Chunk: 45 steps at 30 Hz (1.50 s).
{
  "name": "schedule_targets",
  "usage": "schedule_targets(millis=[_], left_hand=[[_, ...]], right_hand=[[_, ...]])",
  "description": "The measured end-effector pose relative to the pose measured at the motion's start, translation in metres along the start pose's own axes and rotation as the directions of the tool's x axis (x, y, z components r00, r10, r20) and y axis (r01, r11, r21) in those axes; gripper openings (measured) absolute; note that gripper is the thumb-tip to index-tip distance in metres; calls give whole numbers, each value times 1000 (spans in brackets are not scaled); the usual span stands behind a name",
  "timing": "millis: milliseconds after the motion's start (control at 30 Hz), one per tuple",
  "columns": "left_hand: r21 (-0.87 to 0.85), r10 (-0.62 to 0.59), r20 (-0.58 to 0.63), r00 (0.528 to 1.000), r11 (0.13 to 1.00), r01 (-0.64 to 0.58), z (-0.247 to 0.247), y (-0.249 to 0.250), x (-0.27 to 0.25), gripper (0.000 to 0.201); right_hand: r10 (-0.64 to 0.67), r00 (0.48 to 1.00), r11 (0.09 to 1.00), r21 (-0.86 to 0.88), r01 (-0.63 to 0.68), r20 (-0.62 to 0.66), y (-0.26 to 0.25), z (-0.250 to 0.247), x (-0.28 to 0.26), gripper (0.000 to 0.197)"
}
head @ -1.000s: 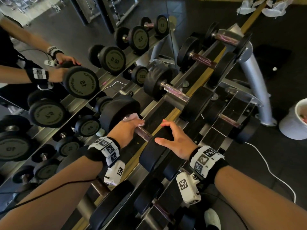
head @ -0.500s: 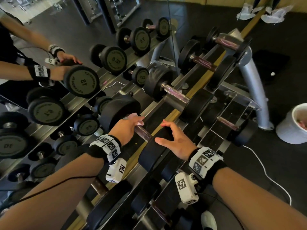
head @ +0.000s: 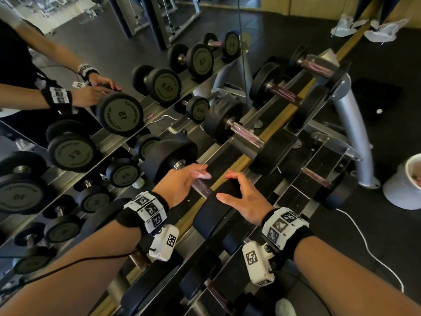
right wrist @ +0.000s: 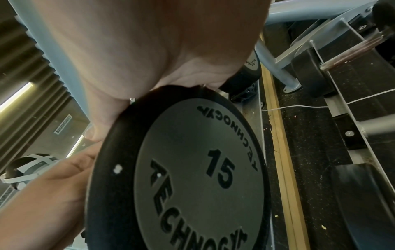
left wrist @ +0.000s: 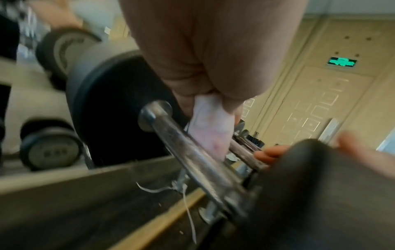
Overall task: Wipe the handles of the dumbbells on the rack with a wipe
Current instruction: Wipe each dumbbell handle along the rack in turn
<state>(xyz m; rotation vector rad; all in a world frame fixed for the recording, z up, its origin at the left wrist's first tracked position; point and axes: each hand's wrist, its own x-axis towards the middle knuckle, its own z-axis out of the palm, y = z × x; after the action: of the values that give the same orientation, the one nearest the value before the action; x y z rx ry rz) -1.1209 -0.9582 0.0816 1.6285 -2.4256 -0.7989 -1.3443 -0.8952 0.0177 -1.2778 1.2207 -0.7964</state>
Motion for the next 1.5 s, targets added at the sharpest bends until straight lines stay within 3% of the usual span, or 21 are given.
schedule_targets(millis=[67, 167, 267, 367, 667, 733, 833, 967, 1100, 1167, 1333, 1500], left_hand=[[87, 46, 5, 999, 995, -46, -2, -2, 9, 40], [389, -70, 210, 975, 921, -18, 1, -2, 19, 53], [351, -61, 181, 982, 936, -7, -2, 0, 19, 62], [461, -25, 200, 979, 884, -71, -6, 2, 20, 51], [618, 16, 262, 965, 765, -180, -12, 16, 8, 51], [541, 47, 214, 976, 826, -158, -7, 14, 2, 54], [262, 90, 196, 976, 955, -141, 1, 11, -11, 50], [56, 29, 166, 986, 998, -39, 4, 2, -13, 44], [46, 7, 3, 1000, 999, -8, -3, -7, -9, 45], [154, -12, -16, 1000, 988, 14, 5, -1, -13, 49], [294, -208, 149, 967, 943, 157, 14, 9, -18, 53], [328, -202, 253, 946, 938, 113, 4, 23, -19, 43]], right_hand=[[-4, 1000, 1000, 4, 4, -1, 1, 0, 1, 61], [-3, 1000, 1000, 14, 3, -4, 2, 1, 2, 62], [2, 1000, 1000, 13, -2, -2, 3, 0, 2, 63], [7, 1000, 1000, 11, -7, 2, 3, 1, 2, 67], [12, 1000, 1000, 6, -12, 1, 2, 1, 1, 72], [11, 1000, 1000, 6, -11, 1, 2, 1, 1, 71], [3, 1000, 1000, 9, -3, 2, 2, 1, 1, 68], [16, 1000, 1000, 16, -17, 6, 0, 1, 1, 68], [7, 1000, 1000, 20, -7, 0, 2, 1, 2, 63], [11, 1000, 1000, 10, -11, -5, 2, 0, 1, 62], [47, 999, 999, 13, -47, 2, -5, -1, -1, 63], [109, 994, 993, -38, -108, 11, -19, -2, -7, 52]])
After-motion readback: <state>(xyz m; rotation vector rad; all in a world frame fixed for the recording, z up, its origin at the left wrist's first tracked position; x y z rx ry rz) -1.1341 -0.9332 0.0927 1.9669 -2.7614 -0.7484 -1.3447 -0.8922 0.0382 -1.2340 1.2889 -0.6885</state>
